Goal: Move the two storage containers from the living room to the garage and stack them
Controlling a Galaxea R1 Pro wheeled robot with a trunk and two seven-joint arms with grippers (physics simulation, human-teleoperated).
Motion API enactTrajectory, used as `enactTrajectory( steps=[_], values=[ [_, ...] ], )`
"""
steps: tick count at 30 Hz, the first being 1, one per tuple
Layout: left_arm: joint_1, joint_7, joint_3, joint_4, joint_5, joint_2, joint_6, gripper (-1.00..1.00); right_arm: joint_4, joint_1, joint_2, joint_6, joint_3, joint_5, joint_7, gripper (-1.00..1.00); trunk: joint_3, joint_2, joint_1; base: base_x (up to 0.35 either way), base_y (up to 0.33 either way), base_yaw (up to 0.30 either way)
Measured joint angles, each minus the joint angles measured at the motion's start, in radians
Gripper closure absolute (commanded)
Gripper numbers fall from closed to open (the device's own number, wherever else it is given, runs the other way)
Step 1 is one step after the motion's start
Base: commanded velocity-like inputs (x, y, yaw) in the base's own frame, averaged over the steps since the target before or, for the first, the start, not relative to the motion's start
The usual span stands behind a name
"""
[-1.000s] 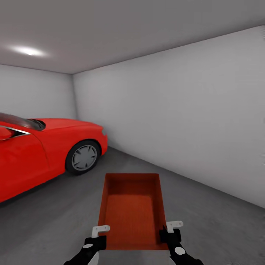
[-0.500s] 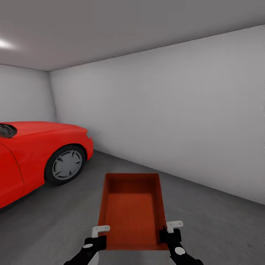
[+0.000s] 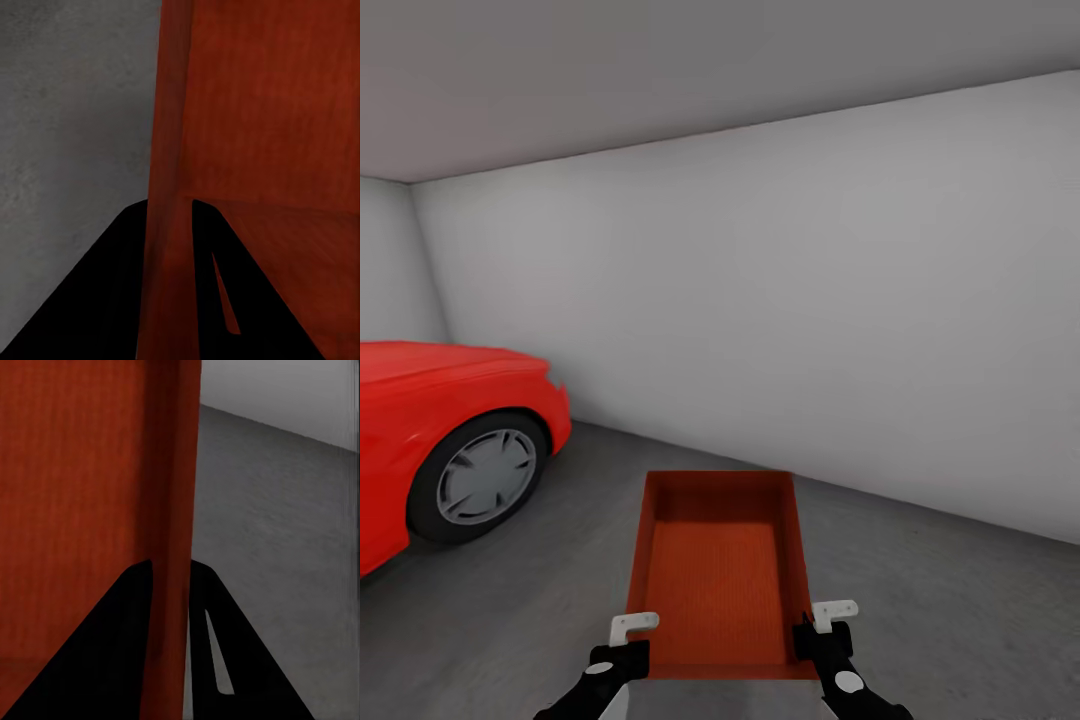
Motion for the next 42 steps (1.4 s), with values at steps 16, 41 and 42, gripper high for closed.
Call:
enactTrajectory(
  steps=[16,41,42],
  values=[
    [0.0,0.0,0.0,0.0,0.0,0.0,0.0,1.0,0.0,0.0,0.0,0.0,0.0,0.0,0.0,1.0,0.0,0.0,0.0,0.289,0.247,-0.283],
    [0.0,0.003,0.0,0.0,0.0,-0.002,0.0,1.0,0.0,0.0,-0.001,0.0,-0.005,0.005,0.003,1.0,0.0,0.0,0.0,0.289,0.247,-0.234],
    [0.0,0.002,0.0,0.0,0.0,-0.001,0.0,1.0,0.0,0.0,0.0,0.0,-0.005,0.005,0.002,1.0,0.0,0.0,0.0,0.289,0.247,-0.016]
  ],
)
